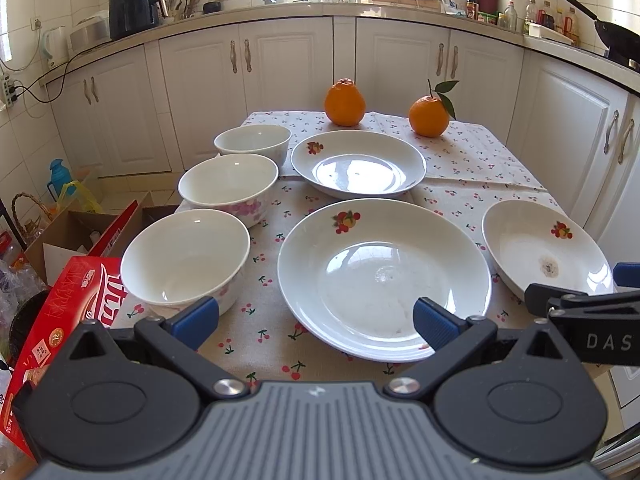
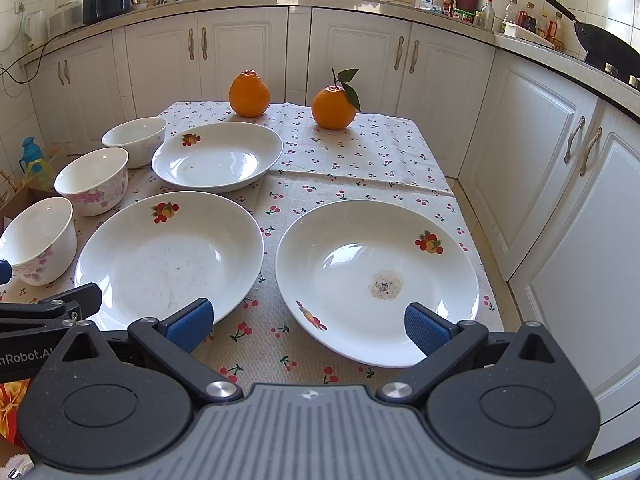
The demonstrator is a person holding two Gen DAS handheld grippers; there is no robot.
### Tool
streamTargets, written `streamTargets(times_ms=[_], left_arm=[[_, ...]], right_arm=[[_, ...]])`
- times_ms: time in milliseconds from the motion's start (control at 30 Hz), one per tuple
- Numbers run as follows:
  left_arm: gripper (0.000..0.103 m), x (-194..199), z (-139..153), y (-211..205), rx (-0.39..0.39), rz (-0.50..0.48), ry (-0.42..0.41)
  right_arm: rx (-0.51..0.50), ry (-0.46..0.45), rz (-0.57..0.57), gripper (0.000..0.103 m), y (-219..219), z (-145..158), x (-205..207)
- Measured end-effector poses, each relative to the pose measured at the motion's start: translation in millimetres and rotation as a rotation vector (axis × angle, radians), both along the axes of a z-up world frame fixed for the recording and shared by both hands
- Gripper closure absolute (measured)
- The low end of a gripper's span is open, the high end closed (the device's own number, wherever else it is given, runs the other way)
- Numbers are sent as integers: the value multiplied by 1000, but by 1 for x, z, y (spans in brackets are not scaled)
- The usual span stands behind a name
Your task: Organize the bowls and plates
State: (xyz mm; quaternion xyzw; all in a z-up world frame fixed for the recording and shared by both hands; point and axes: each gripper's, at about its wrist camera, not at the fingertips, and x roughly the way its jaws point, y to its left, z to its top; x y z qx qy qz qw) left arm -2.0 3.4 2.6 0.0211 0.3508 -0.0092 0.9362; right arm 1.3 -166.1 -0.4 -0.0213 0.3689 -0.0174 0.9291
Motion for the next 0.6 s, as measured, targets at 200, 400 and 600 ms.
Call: streamTargets(times_ms=[200,400,600], left_arm=[[1,0,1,0,-1,2,-3],[1,0,0,0,-3,3,-4],[1,1,0,1,-10,4,-3]], right_arm=[[-1,-2,2,0,1,0,1],[-1,-3,2,0,1,0,0],[0,-6,2,0,0,0,0]])
